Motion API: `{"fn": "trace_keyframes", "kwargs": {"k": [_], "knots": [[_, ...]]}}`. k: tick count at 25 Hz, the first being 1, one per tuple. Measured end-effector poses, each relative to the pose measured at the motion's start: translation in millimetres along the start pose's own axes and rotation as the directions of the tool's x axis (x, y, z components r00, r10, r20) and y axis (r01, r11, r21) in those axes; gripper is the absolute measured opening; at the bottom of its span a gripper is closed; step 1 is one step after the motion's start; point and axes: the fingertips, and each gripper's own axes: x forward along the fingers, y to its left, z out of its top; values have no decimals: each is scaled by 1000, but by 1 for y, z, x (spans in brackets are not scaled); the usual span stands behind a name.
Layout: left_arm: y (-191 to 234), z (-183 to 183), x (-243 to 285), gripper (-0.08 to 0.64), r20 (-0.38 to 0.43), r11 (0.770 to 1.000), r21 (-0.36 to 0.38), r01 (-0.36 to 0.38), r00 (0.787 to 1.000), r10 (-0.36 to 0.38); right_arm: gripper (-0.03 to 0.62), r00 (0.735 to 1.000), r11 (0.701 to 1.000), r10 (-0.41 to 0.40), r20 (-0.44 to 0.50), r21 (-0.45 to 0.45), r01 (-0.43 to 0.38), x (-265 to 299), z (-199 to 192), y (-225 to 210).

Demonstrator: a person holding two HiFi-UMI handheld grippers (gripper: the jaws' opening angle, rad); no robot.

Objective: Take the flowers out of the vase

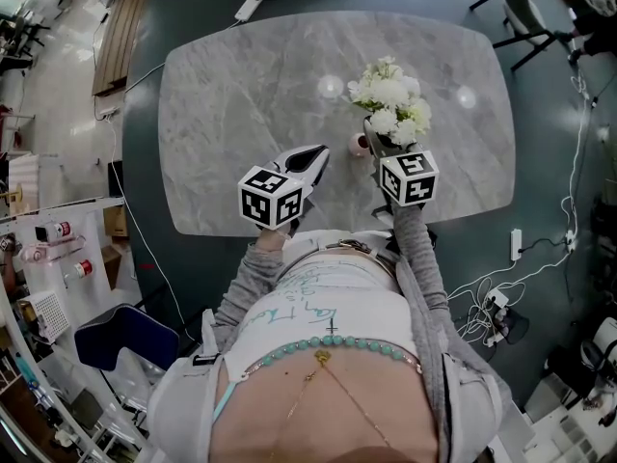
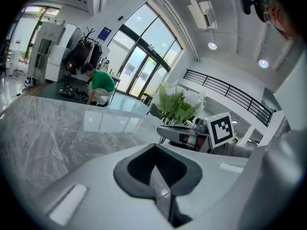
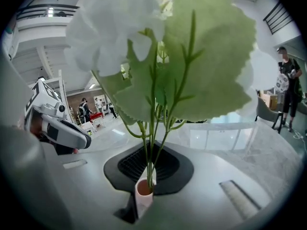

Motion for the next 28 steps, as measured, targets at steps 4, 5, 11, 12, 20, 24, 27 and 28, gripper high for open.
{"fn": "trace_keyframes", "kwargs": {"k": [4,5,11,12,20,24,27,28], "knots": [[-1,0,2,0,-4,1000,4,3,1000,-3,40,1000,1000,-4,1,0,4,-3,1,-1],[-1,0,1,0,-4,1000,5,5,1000,-5,40,1000,1000,-5,2,-2,5,-4,2,0],[-4,-1,2,0,-8,1000,10,18,1000,-18,41,1000,1000,-1,20,-18,2,-11,10,5],[-6,-1,3,0,-9,1000,11,21,1000,-21,41,1000,1000,-2,24,-20,3,-12,12,5],[-14,-5,8,0,-23,999,19,37,999,-36,40,998,1000,-8,56,-18,9,-25,25,4],[-14,-7,8,0,-25,999,18,41,999,-40,40,998,1000,-3,65,-26,5,-30,30,8],[-16,-9,10,0,-27,999,18,47,999,-46,40,997,1000,0,82,-30,2,-34,35,10],[-16,-9,10,0,-29,999,18,49,998,-49,40,996,1000,1,88,-32,2,-35,38,10]]}}
